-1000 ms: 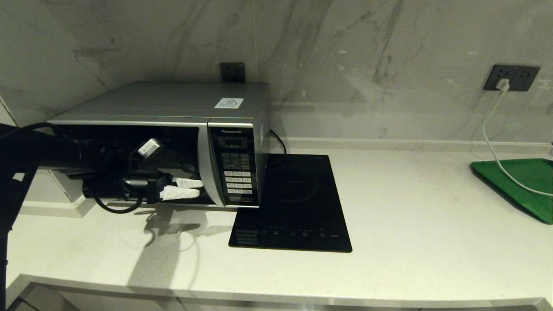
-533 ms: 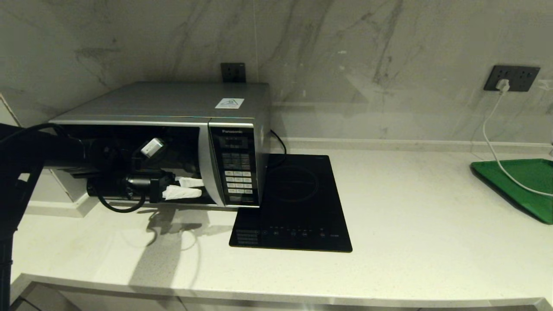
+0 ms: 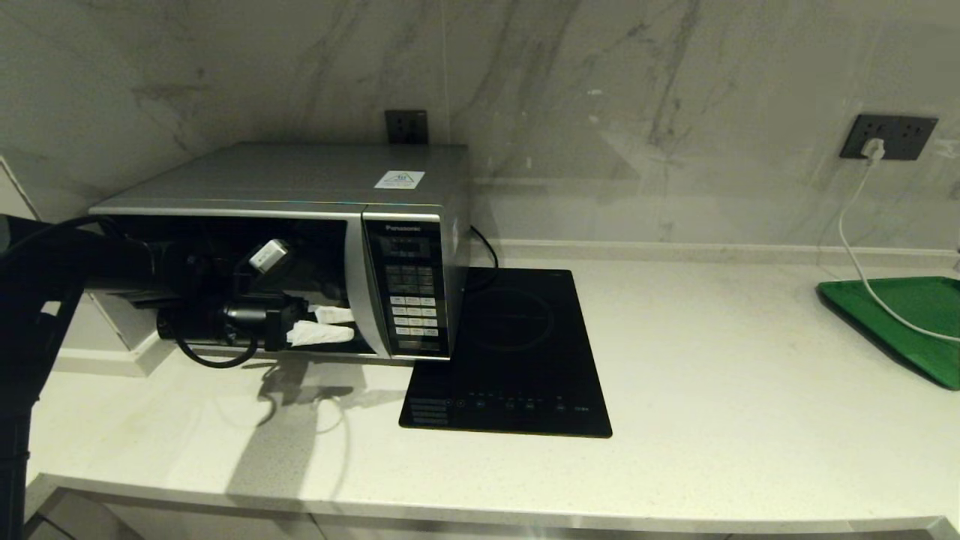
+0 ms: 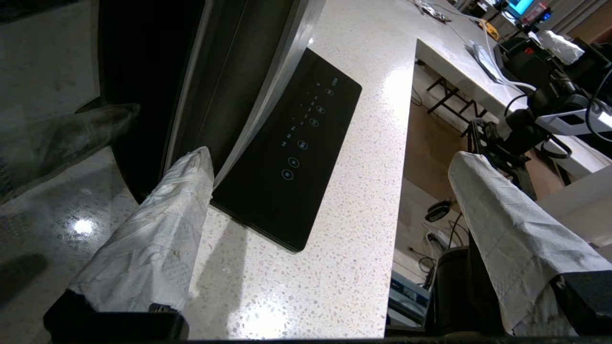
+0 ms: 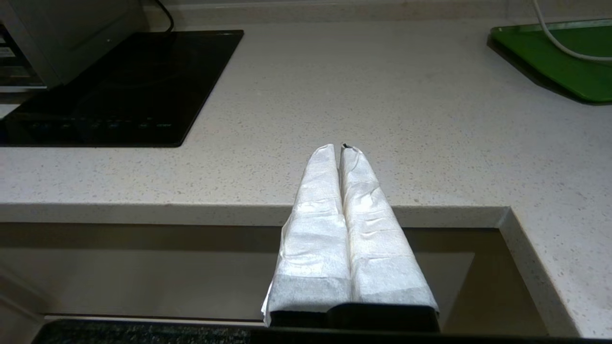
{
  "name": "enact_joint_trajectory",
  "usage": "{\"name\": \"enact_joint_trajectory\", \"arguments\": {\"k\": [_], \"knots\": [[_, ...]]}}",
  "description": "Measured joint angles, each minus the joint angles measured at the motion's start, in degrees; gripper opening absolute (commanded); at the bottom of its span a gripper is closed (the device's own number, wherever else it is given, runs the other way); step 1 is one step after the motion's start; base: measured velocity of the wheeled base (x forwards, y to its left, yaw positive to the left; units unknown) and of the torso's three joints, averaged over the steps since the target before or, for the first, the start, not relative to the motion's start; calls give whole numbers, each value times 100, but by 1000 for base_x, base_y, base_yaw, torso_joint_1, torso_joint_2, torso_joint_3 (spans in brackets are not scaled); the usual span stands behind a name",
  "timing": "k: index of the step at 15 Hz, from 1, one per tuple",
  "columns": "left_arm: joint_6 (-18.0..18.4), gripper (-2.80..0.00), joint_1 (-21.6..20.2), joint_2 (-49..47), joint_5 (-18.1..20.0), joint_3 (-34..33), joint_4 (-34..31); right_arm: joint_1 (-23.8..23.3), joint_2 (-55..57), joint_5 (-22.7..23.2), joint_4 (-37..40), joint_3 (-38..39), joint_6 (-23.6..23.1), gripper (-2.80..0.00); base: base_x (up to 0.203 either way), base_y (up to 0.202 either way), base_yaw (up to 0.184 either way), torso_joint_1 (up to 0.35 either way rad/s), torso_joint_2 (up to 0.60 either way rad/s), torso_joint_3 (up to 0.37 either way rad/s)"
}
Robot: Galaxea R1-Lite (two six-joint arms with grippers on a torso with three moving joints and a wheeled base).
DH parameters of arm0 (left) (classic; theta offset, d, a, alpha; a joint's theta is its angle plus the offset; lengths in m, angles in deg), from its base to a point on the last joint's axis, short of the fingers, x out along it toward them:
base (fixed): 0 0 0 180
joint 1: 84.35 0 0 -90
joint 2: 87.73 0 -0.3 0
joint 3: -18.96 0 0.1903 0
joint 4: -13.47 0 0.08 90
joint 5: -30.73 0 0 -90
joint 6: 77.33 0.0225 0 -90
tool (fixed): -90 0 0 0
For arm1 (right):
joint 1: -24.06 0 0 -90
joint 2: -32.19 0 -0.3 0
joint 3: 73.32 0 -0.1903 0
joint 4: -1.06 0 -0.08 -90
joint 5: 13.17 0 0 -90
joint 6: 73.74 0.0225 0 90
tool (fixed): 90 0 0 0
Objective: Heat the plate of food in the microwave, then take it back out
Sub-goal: Open the microwave oven
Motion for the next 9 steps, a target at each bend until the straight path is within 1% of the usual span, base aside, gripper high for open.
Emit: {"name": "enact_joint_trajectory", "arguments": {"k": [3, 6, 8, 9], "knots": [[1, 0, 22, -19, 10, 36, 2, 0, 0, 1, 0, 0, 5, -280, 0, 0, 0, 0, 0, 0], [-5, 0, 58, 21, 208, 6, -38, 0, 0, 0, 0, 0, 2, -280, 0, 0, 0, 0, 0, 0], [4, 0, 95, 131, 243, -118, -223, -2, 0, 0, 0, 0, 0, -280, 0, 0, 0, 0, 0, 0], [12, 0, 109, 237, 286, -256, -418, 0, 0, 0, 0, 0, 2, -280, 0, 0, 0, 0, 0, 0]]}}
